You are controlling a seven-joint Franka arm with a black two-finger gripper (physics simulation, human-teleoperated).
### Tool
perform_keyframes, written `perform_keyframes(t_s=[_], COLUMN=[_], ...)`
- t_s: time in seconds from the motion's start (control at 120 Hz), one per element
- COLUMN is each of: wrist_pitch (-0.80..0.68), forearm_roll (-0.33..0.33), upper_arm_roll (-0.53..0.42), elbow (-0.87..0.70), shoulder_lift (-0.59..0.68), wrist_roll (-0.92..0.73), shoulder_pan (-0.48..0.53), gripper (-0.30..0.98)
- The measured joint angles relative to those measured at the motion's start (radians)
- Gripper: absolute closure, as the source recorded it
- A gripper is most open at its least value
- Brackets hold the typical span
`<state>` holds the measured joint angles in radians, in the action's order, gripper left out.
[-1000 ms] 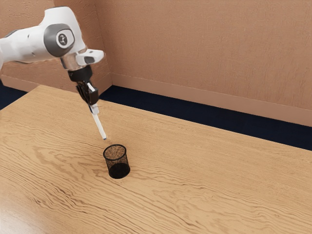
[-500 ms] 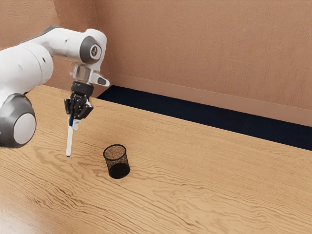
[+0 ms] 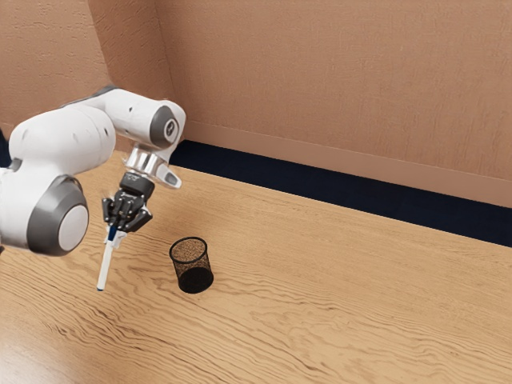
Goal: Take the marker out of the pen holder and place it to the left of the pen holder.
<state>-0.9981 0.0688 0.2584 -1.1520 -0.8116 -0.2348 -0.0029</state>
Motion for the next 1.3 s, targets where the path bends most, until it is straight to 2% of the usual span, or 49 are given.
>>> perform_keyframes(t_s=[0.308,0.6,0.667,0.867,0.917,0.967,1.033,1.083,1.125,1.208,1.3], wrist_pitch=[0.000,-0.010,-0.011,-0.014,-0.014,-0.014,-0.035,-0.103,-0.169,-0.286,-0.377], forearm_roll=[-0.003,-0.006,-0.010,-0.018,-0.018,-0.017,-0.016,-0.015,-0.015,-0.021,-0.025], upper_arm_roll=[0.000,0.000,0.000,-0.004,-0.018,-0.047,-0.092,-0.123,-0.138,-0.162,-0.171], elbow=[0.024,0.024,0.024,0.026,0.028,0.009,-0.074,-0.210,-0.290,-0.354,-0.371], shoulder_lift=[-0.094,-0.122,-0.124,-0.115,-0.057,0.058,0.299,0.517,0.638,0.762,0.799], wrist_roll=[0.039,0.061,0.066,0.081,0.085,0.088,0.090,0.083,0.076,0.062,0.049], shoulder_pan=[0.012,0.015,0.014,0.015,0.014,0.014,0.013,0.013,0.014,0.010,-0.001], gripper=[0.79,0.77,0.69,0.30,0.23,0.18,0.13,0.11,0.09,0.06,0.04])
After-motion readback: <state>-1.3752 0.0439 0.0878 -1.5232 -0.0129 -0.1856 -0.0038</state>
